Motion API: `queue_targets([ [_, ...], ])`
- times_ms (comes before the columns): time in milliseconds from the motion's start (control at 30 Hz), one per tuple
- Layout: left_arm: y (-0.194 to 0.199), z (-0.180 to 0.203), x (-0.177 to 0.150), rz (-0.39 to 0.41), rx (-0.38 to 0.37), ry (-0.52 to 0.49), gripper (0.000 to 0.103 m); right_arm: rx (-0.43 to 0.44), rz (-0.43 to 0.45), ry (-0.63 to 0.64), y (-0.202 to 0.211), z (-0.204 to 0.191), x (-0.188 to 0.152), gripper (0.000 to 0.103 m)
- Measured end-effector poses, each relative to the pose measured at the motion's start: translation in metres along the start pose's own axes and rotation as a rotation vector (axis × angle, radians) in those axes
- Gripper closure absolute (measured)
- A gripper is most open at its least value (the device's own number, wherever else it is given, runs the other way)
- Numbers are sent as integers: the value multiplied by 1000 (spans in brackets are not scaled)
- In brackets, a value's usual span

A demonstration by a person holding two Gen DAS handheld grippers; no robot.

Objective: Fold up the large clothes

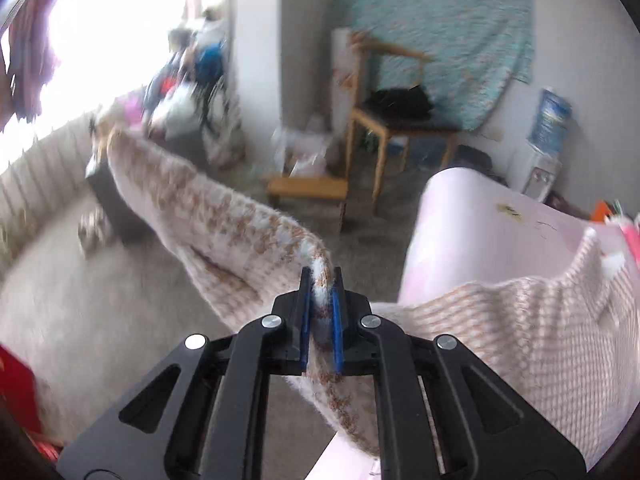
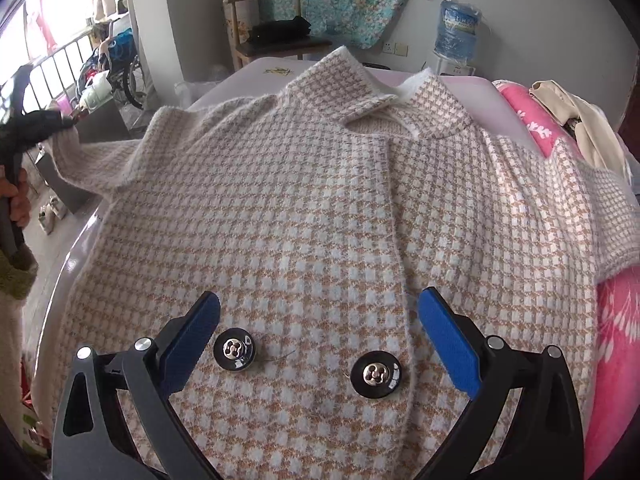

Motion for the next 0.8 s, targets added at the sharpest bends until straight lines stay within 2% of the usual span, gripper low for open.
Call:
queue_targets([
  [67, 32, 59, 10, 57, -60, -181, 94, -12, -2, -16, 3, 8, -4, 6],
  [100, 44, 87, 9, 60, -98, -260, 94, -18, -2, -26, 5, 13, -5, 6],
  [167, 58, 137, -3, 21, -186, -365, 93, -30, 1, -53, 9, 25, -10, 6],
  [233, 59, 173, -25, -58, -280, -404, 90, -41, 3, -83, 14, 39, -16, 6],
  [300, 49, 192, -54, -155, -354, -412, 87, -56, -2, -110, 17, 52, -24, 6],
  [367, 34, 202, -89, -265, -418, -406, 73, -64, -25, -136, 15, 65, -34, 6],
  [400, 25, 204, -107, -326, -447, -394, 71, -63, -47, -144, 12, 70, -39, 6],
  [433, 17, 203, -123, -377, -446, -382, 61, -62, -71, -147, 8, 73, -43, 6],
  [467, 12, 201, -136, -411, -445, -367, 44, -61, -93, -148, 4, 76, -48, 6],
  [567, 17, 196, -158, -424, -471, -318, 28, -50, -128, -143, -4, 77, -58, 6],
  [633, 28, 197, -165, -420, -483, -299, 22, -31, -139, -138, -8, 74, -59, 6],
  [733, 28, 186, -170, -426, -464, -289, 19, -28, -146, -117, -16, 71, -60, 6],
  [800, 13, 196, -172, -447, -444, -282, 19, -23, -152, -122, -22, 70, -61, 6],
])
Point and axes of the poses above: each gripper's, at about its wrist camera, not at the fingertips, and y roughly against the way its jaws point, z to its right, x to its top, the point moved 5 cm from there along -y, roughly the way its jaws point, and after that the axes turned 14 degrees about -x, right-handed, at the moved point
